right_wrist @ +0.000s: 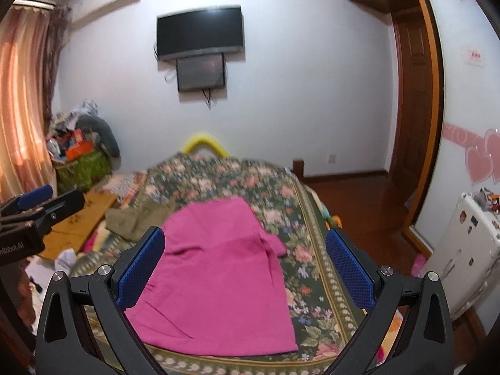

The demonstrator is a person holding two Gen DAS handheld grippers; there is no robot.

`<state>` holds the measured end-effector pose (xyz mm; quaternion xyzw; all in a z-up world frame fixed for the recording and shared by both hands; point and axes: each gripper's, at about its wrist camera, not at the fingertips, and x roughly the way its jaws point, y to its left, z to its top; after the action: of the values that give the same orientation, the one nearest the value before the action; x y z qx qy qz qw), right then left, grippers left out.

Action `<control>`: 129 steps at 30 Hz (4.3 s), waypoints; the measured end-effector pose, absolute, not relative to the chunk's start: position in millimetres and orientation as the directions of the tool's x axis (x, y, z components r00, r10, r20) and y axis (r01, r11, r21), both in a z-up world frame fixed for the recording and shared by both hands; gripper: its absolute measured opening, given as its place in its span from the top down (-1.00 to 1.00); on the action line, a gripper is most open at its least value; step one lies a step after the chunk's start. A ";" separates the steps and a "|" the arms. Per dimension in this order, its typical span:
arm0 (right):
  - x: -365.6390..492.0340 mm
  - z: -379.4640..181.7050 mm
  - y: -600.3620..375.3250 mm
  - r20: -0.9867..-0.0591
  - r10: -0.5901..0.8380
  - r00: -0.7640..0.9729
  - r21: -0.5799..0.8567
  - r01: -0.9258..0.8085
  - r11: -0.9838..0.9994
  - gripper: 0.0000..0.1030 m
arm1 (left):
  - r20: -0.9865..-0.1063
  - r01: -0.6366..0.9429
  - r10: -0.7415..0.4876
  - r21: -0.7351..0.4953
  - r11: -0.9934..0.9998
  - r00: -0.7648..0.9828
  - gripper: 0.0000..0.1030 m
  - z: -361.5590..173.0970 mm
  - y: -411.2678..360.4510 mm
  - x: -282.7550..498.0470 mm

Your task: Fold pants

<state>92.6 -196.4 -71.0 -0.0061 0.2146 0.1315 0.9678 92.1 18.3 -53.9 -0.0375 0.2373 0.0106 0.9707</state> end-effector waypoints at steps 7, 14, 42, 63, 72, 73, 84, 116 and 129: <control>144.7 -121.2 -213.5 -0.561 0.245 0.791 0.096 -0.232 0.968 -0.98 | -0.650 -0.120 0.051 -0.062 0.991 0.759 -1.00 -122.9 43.4 158.7; 187.5 -167.0 -224.9 -0.676 0.209 0.706 0.054 -0.236 0.970 -0.98 | -0.774 -0.147 0.015 -0.101 0.984 0.633 -1.00 -189.1 73.9 200.6; 293.6 -250.0 -189.2 -0.846 0.290 0.447 0.070 -0.447 0.892 0.90 | -0.896 0.072 -0.003 0.032 0.997 0.445 0.22 -255.0 79.5 269.2; 277.1 -191.1 -212.4 -0.786 0.334 0.519 0.120 -0.403 0.907 -0.07 | -0.855 -0.044 0.043 0.024 0.999 0.517 -0.37 -222.3 118.3 270.7; 358.3 -228.2 -194.4 -0.826 0.300 0.478 0.119 -0.372 0.920 -0.07 | -0.919 -0.084 -0.058 -0.098 0.992 0.390 -0.38 -271.6 129.6 328.5; 366.2 -237.8 -193.2 -0.837 0.305 0.454 0.131 -0.374 0.918 -0.04 | -0.920 -0.088 -0.067 -0.109 0.990 0.386 -0.38 -274.5 129.6 332.8; 340.2 -260.4 -204.5 -0.842 0.238 0.484 0.045 -0.376 0.925 0.90 | -0.867 -0.009 0.105 0.115 0.993 0.486 -0.01 -265.5 94.5 373.4; 332.0 -248.0 -183.4 -0.821 0.265 0.505 0.046 -0.404 0.913 0.83 | -0.861 0.009 0.081 0.099 0.995 0.503 -0.65 -272.0 82.2 271.5; 356.8 -250.4 -228.7 -0.859 0.172 0.482 0.053 -0.249 0.967 0.81 | -0.865 -0.004 0.063 0.070 0.998 0.498 -0.72 -272.1 88.0 269.4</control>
<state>356.8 -228.7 -250.4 -0.0392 0.4937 0.1224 0.8600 269.4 88.0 -272.1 0.0290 0.5004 0.0194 0.8651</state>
